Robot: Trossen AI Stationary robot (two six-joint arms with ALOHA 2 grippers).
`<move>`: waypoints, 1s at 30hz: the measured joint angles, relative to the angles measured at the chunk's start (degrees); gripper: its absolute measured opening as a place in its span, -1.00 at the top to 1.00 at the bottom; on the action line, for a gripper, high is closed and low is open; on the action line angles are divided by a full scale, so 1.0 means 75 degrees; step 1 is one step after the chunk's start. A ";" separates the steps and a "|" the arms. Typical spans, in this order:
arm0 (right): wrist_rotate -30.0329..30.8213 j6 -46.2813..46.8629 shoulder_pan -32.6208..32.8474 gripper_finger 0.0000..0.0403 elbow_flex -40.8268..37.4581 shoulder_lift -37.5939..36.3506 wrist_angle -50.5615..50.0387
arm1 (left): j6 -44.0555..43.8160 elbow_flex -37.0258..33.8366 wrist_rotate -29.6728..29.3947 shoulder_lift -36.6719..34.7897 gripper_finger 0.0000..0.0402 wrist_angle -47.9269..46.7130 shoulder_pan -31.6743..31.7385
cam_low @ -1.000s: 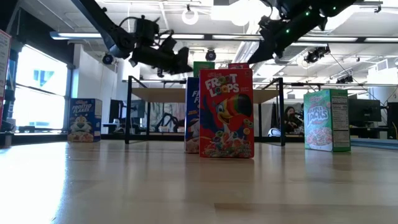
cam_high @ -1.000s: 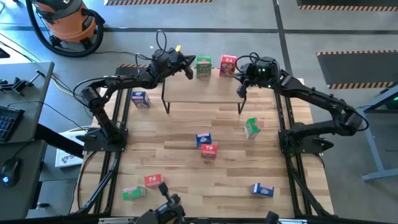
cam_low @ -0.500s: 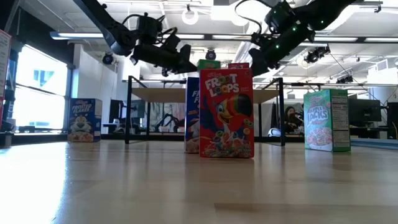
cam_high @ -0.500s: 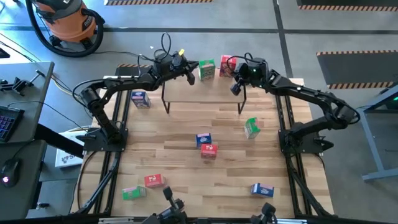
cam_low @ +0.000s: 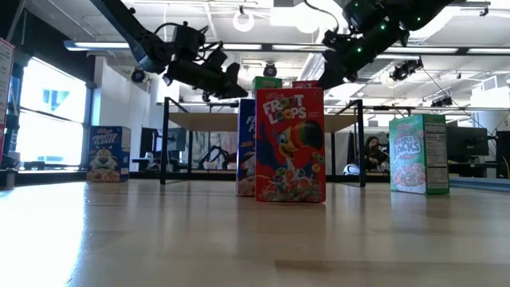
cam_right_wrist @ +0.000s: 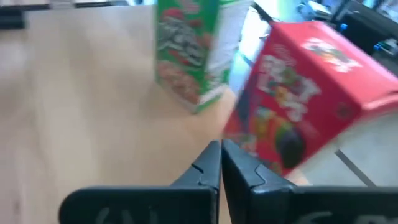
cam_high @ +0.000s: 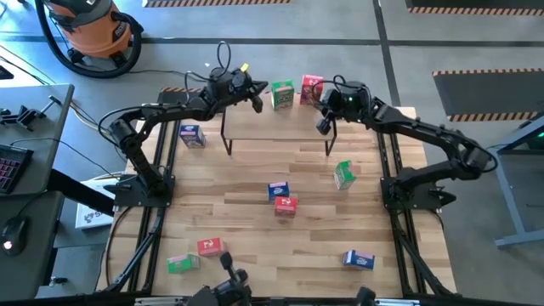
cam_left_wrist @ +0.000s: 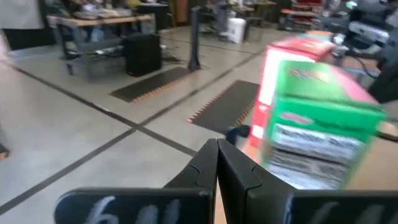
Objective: Stack cereal on shelf
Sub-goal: Adjust the green and red cereal box on the shelf
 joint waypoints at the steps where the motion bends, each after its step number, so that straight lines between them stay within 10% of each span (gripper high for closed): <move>1: 0.0003 -0.0038 0.0059 1.00 0.0000 -0.0034 -0.0086 | 0.0033 -0.0002 0.0127 0.0000 1.00 -0.0060 -0.0043; 23: -0.0290 -0.0286 0.0346 1.00 0.0000 -0.0418 -0.1045 | 0.0539 -0.0002 0.0477 -0.0635 1.00 -0.1215 -0.1530; 30: -0.0284 -0.0302 0.0346 1.00 0.0003 -0.0418 -0.1044 | 0.0319 0.0001 -0.0711 0.0110 1.00 -0.0299 -0.2091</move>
